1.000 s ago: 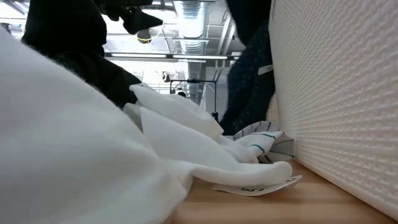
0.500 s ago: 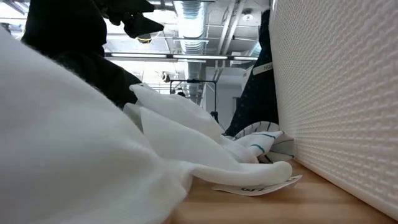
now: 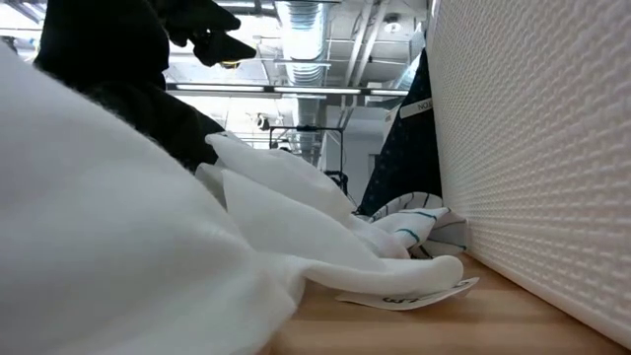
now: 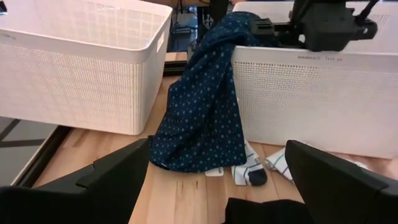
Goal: Sort clothes
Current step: Put the top blue patterned polo in the bottom laundry bin
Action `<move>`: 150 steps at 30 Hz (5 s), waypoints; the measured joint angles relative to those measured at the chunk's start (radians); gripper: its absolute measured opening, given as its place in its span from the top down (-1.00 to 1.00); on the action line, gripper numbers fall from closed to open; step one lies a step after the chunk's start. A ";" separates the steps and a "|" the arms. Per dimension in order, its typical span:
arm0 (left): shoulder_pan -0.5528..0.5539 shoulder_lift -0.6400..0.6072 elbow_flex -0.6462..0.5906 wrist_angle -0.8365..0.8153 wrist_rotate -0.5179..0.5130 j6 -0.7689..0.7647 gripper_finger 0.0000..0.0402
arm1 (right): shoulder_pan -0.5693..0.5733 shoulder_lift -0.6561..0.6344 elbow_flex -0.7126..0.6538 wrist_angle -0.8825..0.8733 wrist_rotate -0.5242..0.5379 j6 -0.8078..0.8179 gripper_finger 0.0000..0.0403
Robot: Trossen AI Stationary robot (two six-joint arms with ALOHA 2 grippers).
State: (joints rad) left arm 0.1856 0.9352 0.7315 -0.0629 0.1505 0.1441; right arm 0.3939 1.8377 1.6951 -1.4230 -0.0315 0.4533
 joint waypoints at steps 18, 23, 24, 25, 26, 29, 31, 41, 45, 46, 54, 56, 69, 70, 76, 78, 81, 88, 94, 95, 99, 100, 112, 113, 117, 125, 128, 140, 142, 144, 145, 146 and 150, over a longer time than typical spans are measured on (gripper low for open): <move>0.000 0.000 0.000 -0.034 -0.002 0.020 -0.84 | -0.020 -0.173 0.159 0.014 0.009 0.098 -0.51; 0.000 0.000 0.000 -0.038 -0.002 0.025 -0.84 | -0.063 -0.174 0.277 0.050 0.069 0.006 -0.52; 0.000 0.000 0.000 -0.038 -0.002 0.025 -0.84 | -0.078 -0.170 0.296 0.069 0.075 -0.026 -0.52; 0.000 0.000 0.000 -0.038 -0.002 0.025 -0.84 | -0.095 -0.165 0.311 0.089 0.081 -0.059 -0.52; 0.000 0.000 0.000 -0.039 -0.002 0.025 -0.84 | -0.115 -0.160 0.322 0.107 0.082 -0.091 -0.52; 0.000 0.000 0.000 -0.054 -0.002 0.025 -0.84 | -0.191 -0.131 0.345 0.140 0.082 -0.180 -0.52; 0.000 0.000 0.000 -0.073 -0.002 0.025 -0.84 | -0.251 -0.105 0.351 0.138 0.078 -0.225 -0.52; -0.002 0.000 0.000 -0.153 0.002 0.040 -0.84 | -0.499 0.094 0.351 0.091 -0.120 -0.311 -0.52; -0.003 0.000 0.000 -0.158 0.026 0.051 -0.84 | -0.543 0.183 0.351 0.006 -0.140 -0.347 -0.52; -0.003 0.000 0.000 -0.158 0.029 0.051 -0.84 | -0.548 0.203 0.351 -0.018 -0.147 -0.354 -0.52; -0.003 0.000 0.000 -0.158 0.044 0.052 -0.84 | -0.553 0.336 0.351 -0.139 -0.156 -0.386 -0.52; -0.003 0.000 0.000 -0.158 0.051 0.052 -0.84 | -0.553 0.367 0.351 -0.151 -0.156 -0.386 -0.52; -0.043 0.000 0.000 -0.179 0.051 0.043 -0.84 | -0.573 0.457 0.338 -0.148 -0.143 -0.411 -0.35; -0.046 0.000 0.000 -0.183 0.051 0.042 -0.84 | -0.573 0.458 0.338 -0.150 -0.143 -0.424 -0.29; -0.051 0.000 0.000 -0.192 0.051 0.038 -0.84 | -0.572 0.458 0.338 -0.148 -0.143 -0.484 0.48; -0.051 0.000 0.000 -0.192 0.051 0.037 -0.84 | -0.566 0.458 0.338 -0.148 -0.142 -0.532 0.81; -0.052 0.000 0.000 -0.196 0.054 0.035 -0.84 | -0.554 0.458 0.338 -0.149 -0.141 -0.565 0.93; -0.051 0.000 0.000 -0.196 0.052 0.031 -0.84 | -0.532 0.436 0.394 -0.151 -0.053 -0.585 0.99; -0.050 0.000 0.001 -0.180 0.036 0.026 -0.84 | -0.508 0.387 0.561 -0.149 0.020 -0.594 0.99; -0.051 0.000 0.001 -0.176 0.037 0.024 -0.84 | -0.502 0.379 0.599 -0.147 0.031 -0.597 0.99; -0.051 0.000 0.001 -0.148 0.038 0.016 -0.84 | -0.484 0.293 0.639 -0.092 0.091 -0.618 1.00; -0.051 0.000 0.001 -0.138 0.040 0.016 -0.84 | -0.481 0.265 0.637 -0.088 0.109 -0.617 1.00; -0.064 0.183 0.001 0.219 0.063 -0.023 -0.84 | -0.364 -0.017 0.659 0.119 0.245 -0.596 1.00; -0.064 0.214 0.001 0.255 0.054 -0.033 -0.84 | -0.353 -0.028 0.659 0.134 0.246 -0.600 1.00; -0.053 0.350 0.001 0.385 0.046 -0.074 -0.84 | -0.313 -0.061 0.658 0.170 0.263 -0.615 1.00; -0.013 0.634 0.001 0.699 0.047 -0.207 -0.84 | -0.263 -0.086 0.658 0.180 0.302 -0.641 1.00; -0.014 0.721 0.019 0.814 0.189 -0.261 -0.84 | -0.262 -0.083 0.658 0.179 0.302 -0.645 1.00; -0.059 0.933 0.206 0.853 0.114 -0.310 -0.82 | -0.255 -0.083 0.658 0.185 0.302 -0.660 1.00; -0.064 0.933 0.218 0.852 0.121 -0.301 -0.75 | -0.249 -0.083 0.658 0.185 0.302 -0.661 1.00; -0.069 0.932 0.230 0.842 0.125 -0.277 -0.60 | -0.242 -0.083 0.658 0.187 0.302 -0.661 1.00; -0.070 0.931 0.234 0.825 0.122 -0.262 -0.49 | -0.239 -0.083 0.658 0.188 0.302 -0.661 1.00; -0.071 0.930 0.239 0.806 0.117 -0.246 -0.35 | -0.235 -0.083 0.658 0.190 0.302 -0.661 1.00; -0.074 0.929 0.263 0.757 0.125 -0.209 0.42 | -0.221 -0.083 0.658 0.191 0.302 -0.660 1.00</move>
State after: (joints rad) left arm 0.1112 1.8645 0.9948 0.6942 0.2756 -0.0645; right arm 0.1731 1.7550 2.3531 -1.2320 0.2703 -0.2066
